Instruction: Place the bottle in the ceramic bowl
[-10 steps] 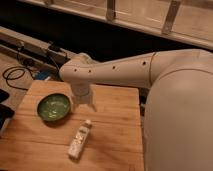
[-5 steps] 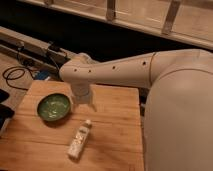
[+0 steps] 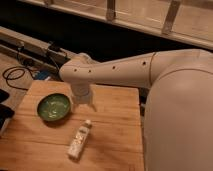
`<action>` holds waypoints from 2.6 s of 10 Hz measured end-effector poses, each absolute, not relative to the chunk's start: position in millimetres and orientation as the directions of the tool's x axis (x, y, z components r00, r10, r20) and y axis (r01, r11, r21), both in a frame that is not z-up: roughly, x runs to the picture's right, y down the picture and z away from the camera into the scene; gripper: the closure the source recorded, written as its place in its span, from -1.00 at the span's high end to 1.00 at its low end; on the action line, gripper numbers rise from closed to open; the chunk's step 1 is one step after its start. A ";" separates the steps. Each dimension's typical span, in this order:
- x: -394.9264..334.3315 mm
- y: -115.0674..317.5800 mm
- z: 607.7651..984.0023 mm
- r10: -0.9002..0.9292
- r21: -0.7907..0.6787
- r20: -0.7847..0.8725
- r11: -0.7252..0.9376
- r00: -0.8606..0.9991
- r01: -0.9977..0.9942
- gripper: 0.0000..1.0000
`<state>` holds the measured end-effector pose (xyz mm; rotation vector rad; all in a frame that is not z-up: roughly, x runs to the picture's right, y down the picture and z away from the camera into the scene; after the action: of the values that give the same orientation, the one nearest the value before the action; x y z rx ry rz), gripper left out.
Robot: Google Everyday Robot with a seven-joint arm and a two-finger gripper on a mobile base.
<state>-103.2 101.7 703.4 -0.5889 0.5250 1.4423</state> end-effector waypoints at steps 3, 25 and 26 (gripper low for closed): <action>-102.4 99.0 702.8 0.761 -0.057 -0.645 0.048 0.073 -0.997 0.30; -88.4 172.9 755.4 0.799 -0.202 -0.554 0.146 0.235 -0.969 0.30; -90.6 177.1 761.9 0.780 -0.178 -0.581 0.158 0.234 -0.971 0.30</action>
<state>-90.6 177.1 761.9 -0.5816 0.3957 1.2995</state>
